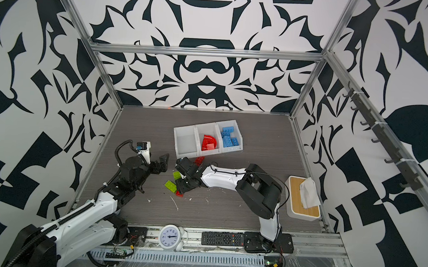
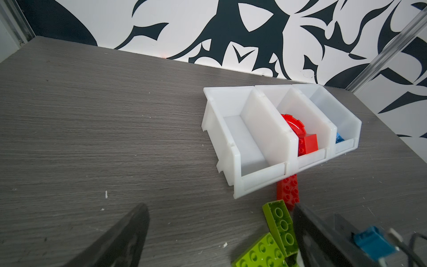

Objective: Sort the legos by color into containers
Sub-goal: 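Lower the right gripper onto the red 2x4 brick and grasp it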

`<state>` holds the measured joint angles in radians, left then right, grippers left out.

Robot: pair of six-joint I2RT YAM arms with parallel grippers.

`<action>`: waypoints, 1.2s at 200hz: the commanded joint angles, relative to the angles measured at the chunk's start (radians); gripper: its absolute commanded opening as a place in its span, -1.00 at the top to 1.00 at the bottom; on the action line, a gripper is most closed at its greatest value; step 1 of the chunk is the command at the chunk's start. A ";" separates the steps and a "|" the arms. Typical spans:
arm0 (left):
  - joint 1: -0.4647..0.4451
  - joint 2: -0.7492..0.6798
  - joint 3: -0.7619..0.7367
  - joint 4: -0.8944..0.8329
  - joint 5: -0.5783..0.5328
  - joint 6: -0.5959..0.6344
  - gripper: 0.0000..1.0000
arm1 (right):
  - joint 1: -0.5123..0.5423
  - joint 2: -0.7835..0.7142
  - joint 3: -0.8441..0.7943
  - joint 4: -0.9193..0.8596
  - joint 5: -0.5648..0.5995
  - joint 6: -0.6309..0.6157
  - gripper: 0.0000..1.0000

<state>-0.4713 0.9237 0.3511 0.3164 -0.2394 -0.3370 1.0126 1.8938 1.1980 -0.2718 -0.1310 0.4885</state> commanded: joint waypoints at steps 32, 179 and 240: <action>0.003 -0.012 -0.009 0.014 -0.006 -0.004 -0.99 | 0.007 0.008 0.040 -0.010 0.007 0.009 -0.14; 0.002 -0.016 -0.009 0.012 -0.009 -0.001 -0.99 | 0.004 -0.105 -0.017 -0.079 0.115 -0.002 -0.07; 0.003 -0.026 -0.012 0.009 -0.013 -0.002 -0.99 | 0.017 -0.142 -0.038 -0.126 0.138 0.010 -0.17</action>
<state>-0.4713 0.9127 0.3511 0.3164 -0.2401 -0.3367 1.0168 1.7775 1.1786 -0.3485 -0.0246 0.4919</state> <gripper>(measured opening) 0.994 0.582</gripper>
